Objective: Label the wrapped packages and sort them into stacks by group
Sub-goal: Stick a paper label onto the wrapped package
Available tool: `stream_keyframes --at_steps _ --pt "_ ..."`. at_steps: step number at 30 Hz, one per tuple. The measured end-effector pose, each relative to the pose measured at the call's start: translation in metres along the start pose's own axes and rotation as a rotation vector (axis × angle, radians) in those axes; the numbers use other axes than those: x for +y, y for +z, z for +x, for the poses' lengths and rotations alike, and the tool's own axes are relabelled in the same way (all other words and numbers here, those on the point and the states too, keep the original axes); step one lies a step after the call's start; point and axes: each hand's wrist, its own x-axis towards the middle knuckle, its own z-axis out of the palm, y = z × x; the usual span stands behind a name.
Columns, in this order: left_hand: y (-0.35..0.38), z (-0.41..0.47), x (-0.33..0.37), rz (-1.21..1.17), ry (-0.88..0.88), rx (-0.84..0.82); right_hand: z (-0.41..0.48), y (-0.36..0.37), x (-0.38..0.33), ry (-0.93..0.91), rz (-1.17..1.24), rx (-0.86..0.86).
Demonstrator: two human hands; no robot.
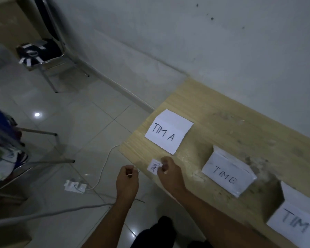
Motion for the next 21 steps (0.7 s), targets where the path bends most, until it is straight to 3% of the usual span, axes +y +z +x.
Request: stream_keyframes --at_steps 4,11,21 --pt "0.034 -0.022 0.001 0.06 -0.011 -0.254 -0.037 -0.052 0.024 0.324 0.445 0.12" --pt "0.105 -0.079 0.002 0.078 -0.136 -0.838 -0.106 -0.118 0.08 0.525 0.692 0.338" --pt "0.2 -0.149 -0.009 0.353 -0.028 -1.182 -0.195 -0.182 0.161 0.744 0.834 0.569"
